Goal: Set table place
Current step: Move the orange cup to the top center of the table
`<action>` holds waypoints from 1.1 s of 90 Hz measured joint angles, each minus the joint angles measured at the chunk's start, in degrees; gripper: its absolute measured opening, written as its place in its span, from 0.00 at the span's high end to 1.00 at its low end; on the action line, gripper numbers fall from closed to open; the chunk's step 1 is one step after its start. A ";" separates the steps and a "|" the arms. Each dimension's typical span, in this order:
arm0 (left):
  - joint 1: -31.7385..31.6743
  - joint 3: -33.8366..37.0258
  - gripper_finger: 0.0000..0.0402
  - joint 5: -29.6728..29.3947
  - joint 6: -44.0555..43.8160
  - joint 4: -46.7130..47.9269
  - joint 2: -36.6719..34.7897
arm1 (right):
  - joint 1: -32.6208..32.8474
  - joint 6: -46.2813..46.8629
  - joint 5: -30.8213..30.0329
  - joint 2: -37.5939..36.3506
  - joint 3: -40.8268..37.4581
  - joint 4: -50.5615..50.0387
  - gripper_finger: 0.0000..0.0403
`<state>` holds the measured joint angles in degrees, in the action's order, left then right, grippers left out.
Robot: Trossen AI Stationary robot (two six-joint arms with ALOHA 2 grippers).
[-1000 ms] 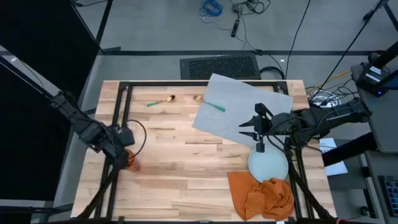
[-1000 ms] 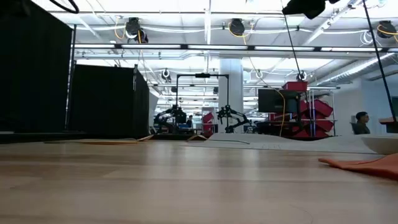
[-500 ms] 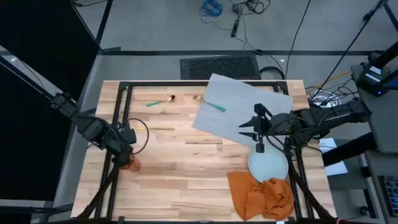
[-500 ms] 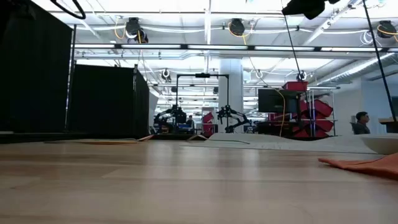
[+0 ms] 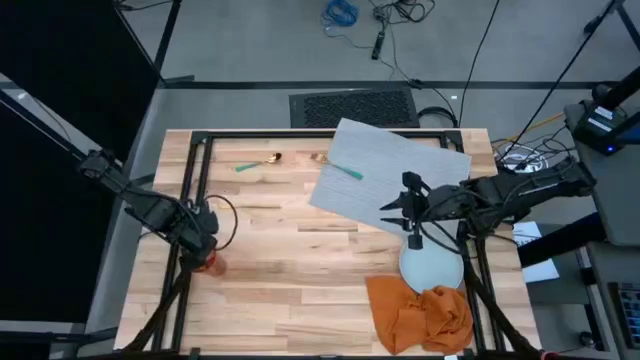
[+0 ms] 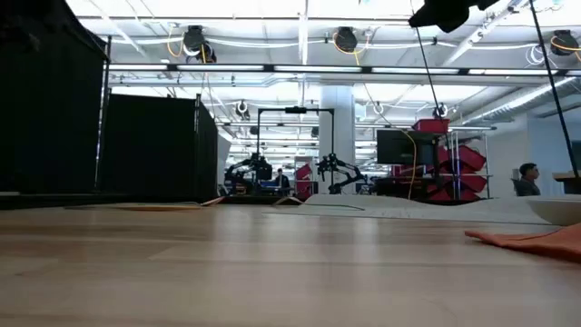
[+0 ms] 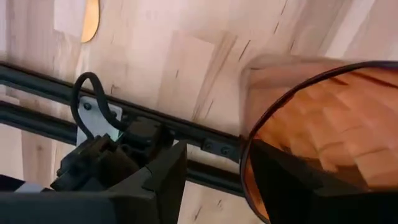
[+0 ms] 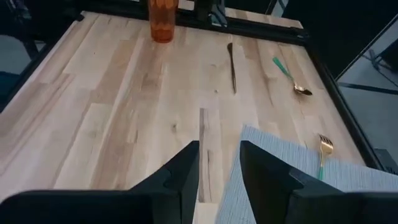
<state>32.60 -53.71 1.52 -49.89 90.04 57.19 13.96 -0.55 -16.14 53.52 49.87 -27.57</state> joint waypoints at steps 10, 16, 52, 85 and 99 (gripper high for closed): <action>0.00 0.00 0.62 -0.07 0.31 -0.04 0.00 | 0.00 -0.21 0.00 0.00 0.00 0.28 0.75; 0.00 0.00 0.65 -1.00 0.31 -0.04 0.00 | 0.00 -0.36 0.00 0.00 0.00 0.55 0.75; -0.06 0.00 0.90 -5.57 -0.60 -0.04 0.00 | 0.02 -0.34 0.00 0.00 0.00 0.89 0.75; -0.02 -0.02 1.00 -4.76 2.88 -3.39 0.00 | 0.02 -0.34 0.00 0.00 0.00 0.89 0.75; -0.17 -0.02 1.00 -7.14 3.98 -4.48 0.02 | 0.02 -0.31 0.02 0.00 0.00 0.85 0.75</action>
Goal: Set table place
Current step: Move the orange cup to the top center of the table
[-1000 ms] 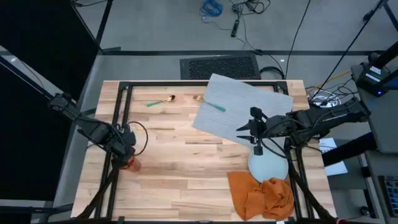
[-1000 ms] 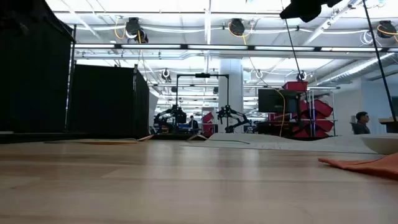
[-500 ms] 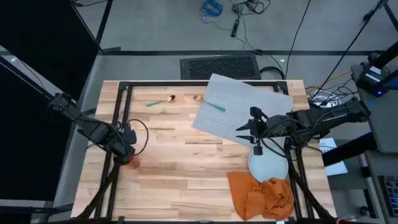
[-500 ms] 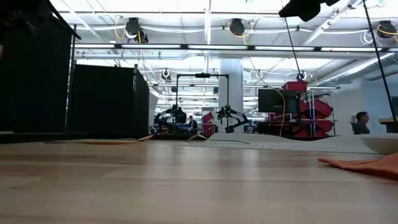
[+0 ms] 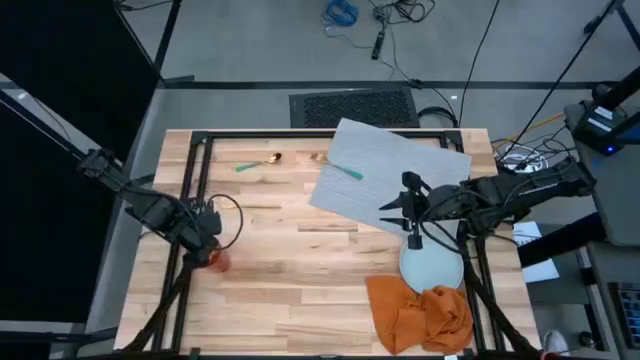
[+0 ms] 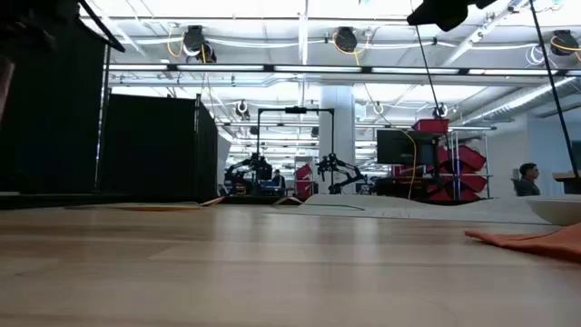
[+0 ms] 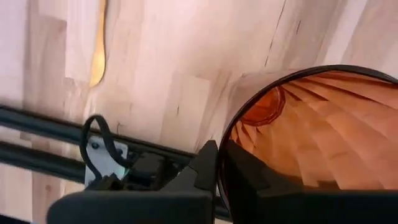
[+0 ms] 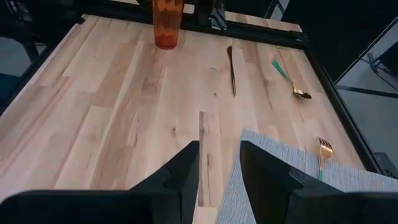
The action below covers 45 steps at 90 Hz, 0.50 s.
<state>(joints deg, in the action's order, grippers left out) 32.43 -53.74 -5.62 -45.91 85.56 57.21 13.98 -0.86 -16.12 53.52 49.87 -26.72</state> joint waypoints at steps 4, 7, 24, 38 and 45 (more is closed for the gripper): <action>-0.35 0.00 1.00 -0.54 0.37 -0.18 0.00 | 0.00 -0.01 0.00 0.00 0.00 0.00 0.75; -0.68 0.00 1.00 -0.92 0.80 -0.48 -0.02 | 0.00 -0.01 0.00 0.00 0.00 0.00 0.75; -4.03 -1.12 1.00 -4.37 5.92 -2.00 -0.02 | 0.00 -0.01 -0.02 0.00 0.00 -0.02 0.75; -8.51 -3.20 1.00 -6.44 11.42 -2.91 0.04 | 0.00 0.00 -0.02 0.04 0.00 -0.02 0.75; -10.90 -3.98 1.00 -6.60 14.38 -3.50 0.02 | 0.00 -0.01 -0.04 0.13 -0.50 0.23 0.75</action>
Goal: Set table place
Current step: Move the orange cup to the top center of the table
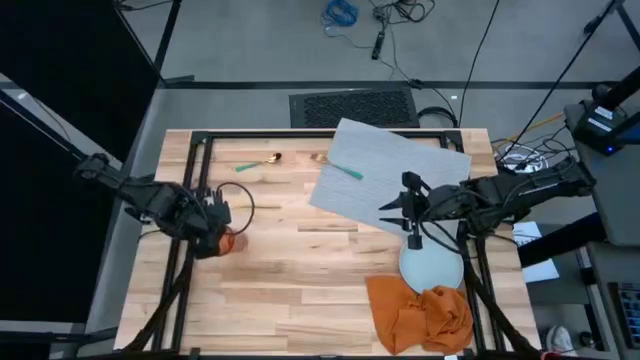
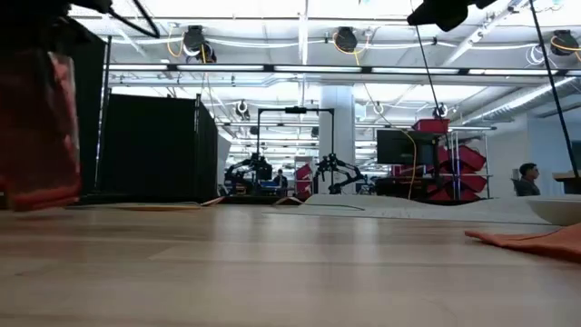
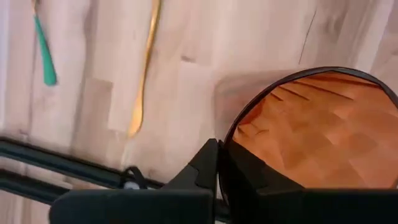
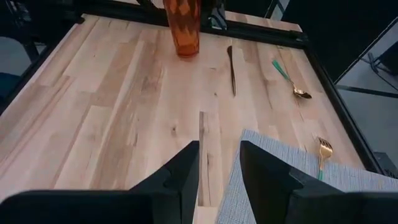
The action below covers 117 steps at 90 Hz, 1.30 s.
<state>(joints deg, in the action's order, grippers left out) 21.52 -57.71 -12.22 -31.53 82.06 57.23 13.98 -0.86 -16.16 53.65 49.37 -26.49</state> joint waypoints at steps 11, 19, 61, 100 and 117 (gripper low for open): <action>-3.50 -0.89 1.00 -0.14 4.92 -3.60 0.00 | 0.00 0.00 -0.08 0.02 -2.78 2.19 0.75; -6.65 -1.45 1.00 -0.13 9.25 -5.45 0.00 | 0.00 0.14 -0.15 0.04 -4.93 3.64 0.75; -31.12 -3.23 1.00 -1.05 34.75 -23.96 1.24 | 0.00 1.68 -0.02 0.04 -10.82 10.04 0.75; -47.85 -18.63 1.00 9.36 47.31 -25.91 21.27 | -0.01 1.78 -0.01 0.04 -10.82 10.52 0.75; -51.77 -33.02 1.00 12.73 50.13 -20.74 30.25 | 0.00 2.88 0.02 0.07 -10.82 10.29 0.75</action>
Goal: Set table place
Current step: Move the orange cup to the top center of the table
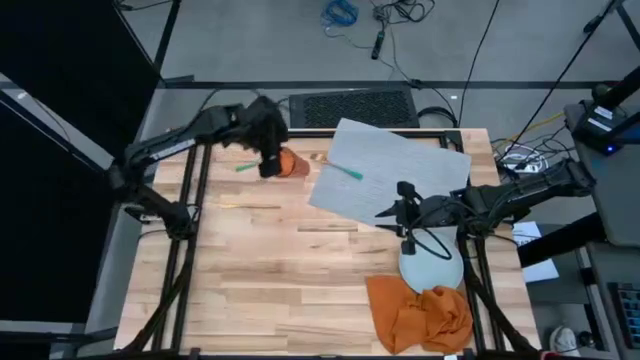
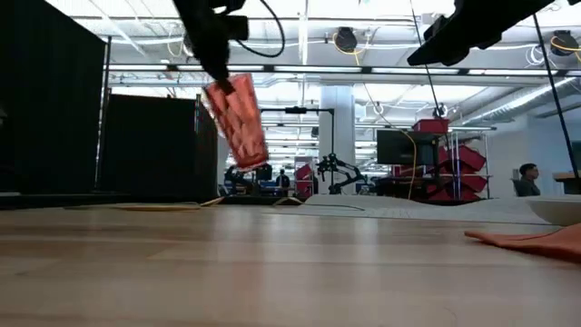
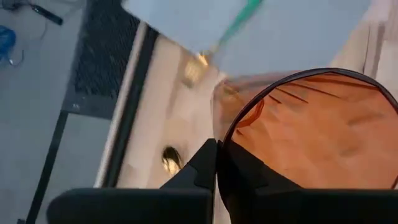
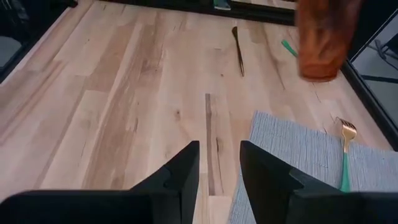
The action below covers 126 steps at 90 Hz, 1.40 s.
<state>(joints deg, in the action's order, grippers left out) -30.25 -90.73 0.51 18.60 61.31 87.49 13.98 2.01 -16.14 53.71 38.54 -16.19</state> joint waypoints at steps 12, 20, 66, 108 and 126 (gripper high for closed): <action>-3.53 -9.90 1.00 3.49 0.57 7.12 4.96 | 0.00 0.34 0.00 -0.02 -1.65 1.66 0.75; -5.21 -15.16 1.00 3.98 0.84 10.99 7.82 | 0.00 1.00 0.00 0.00 -3.77 2.97 0.75; -9.85 -23.46 1.00 5.89 4.91 19.15 21.73 | 0.00 2.46 1.51 -0.02 -9.35 11.78 0.75; -12.62 -31.85 1.00 6.97 7.68 21.82 28.32 | 0.00 1.76 1.27 -0.02 -9.35 11.74 0.75; -12.56 -32.05 1.00 7.04 8.86 21.73 30.50 | -0.15 1.39 1.25 -0.02 -9.35 11.71 0.75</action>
<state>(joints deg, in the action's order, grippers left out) -42.81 -122.78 7.55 27.46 83.05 117.99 13.82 3.40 -14.90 53.69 29.19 -4.49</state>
